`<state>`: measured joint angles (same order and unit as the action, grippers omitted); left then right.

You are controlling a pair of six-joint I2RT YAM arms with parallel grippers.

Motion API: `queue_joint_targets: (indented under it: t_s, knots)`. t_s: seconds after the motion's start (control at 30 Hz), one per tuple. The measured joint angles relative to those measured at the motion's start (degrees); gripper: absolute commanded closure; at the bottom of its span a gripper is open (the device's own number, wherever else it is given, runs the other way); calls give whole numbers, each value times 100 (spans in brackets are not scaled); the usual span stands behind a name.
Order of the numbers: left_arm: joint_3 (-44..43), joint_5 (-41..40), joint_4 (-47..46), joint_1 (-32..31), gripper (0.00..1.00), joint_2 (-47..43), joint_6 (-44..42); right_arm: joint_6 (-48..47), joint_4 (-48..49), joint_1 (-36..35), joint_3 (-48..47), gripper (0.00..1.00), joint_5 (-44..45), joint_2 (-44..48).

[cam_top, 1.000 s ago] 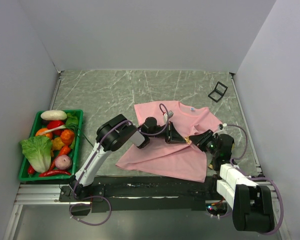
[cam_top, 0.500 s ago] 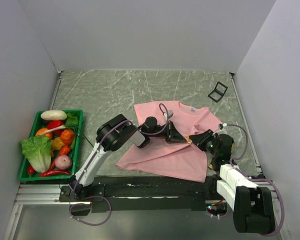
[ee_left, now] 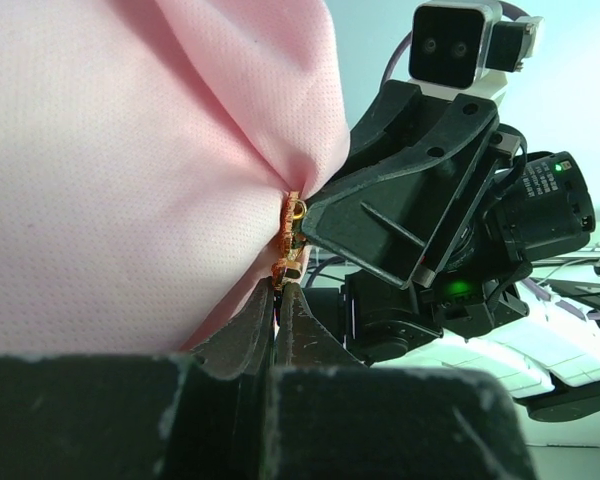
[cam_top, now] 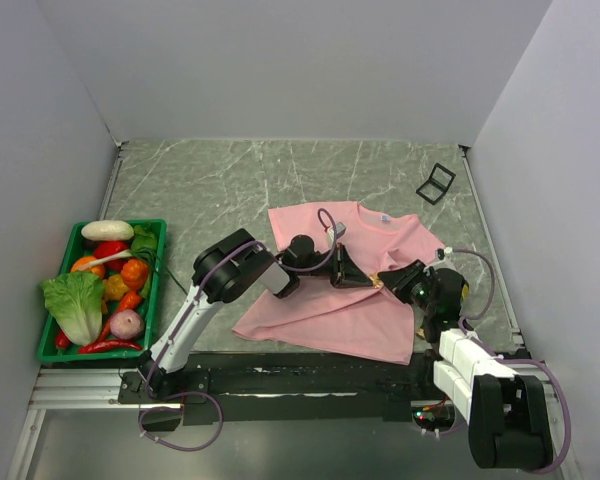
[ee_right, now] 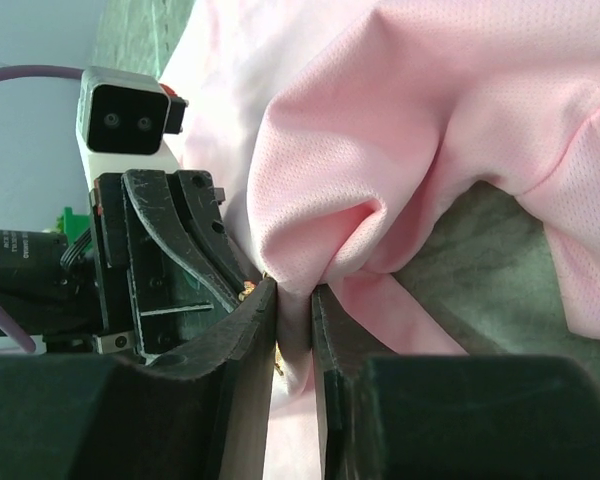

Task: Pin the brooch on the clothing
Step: Pin the brooch onto the flattened clothing.

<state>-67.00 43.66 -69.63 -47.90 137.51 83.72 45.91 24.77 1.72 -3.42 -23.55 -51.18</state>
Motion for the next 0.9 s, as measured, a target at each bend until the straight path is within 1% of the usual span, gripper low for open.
queue_joint_targets:
  t_s: [0.2, 0.57, 0.9]
  knots:
    - [160, -72, 2, -37, 99, -61, -70, 0, -146, -35, 0, 76, 17, 4]
    - [348, -258, 63, -92, 99, -284, -498, 4, -170, -63, 0, 77, 37, 79]
    - [564, -494, 50, -184, 99, -365, -566, 0, -302, -98, 0, 77, 22, 94]
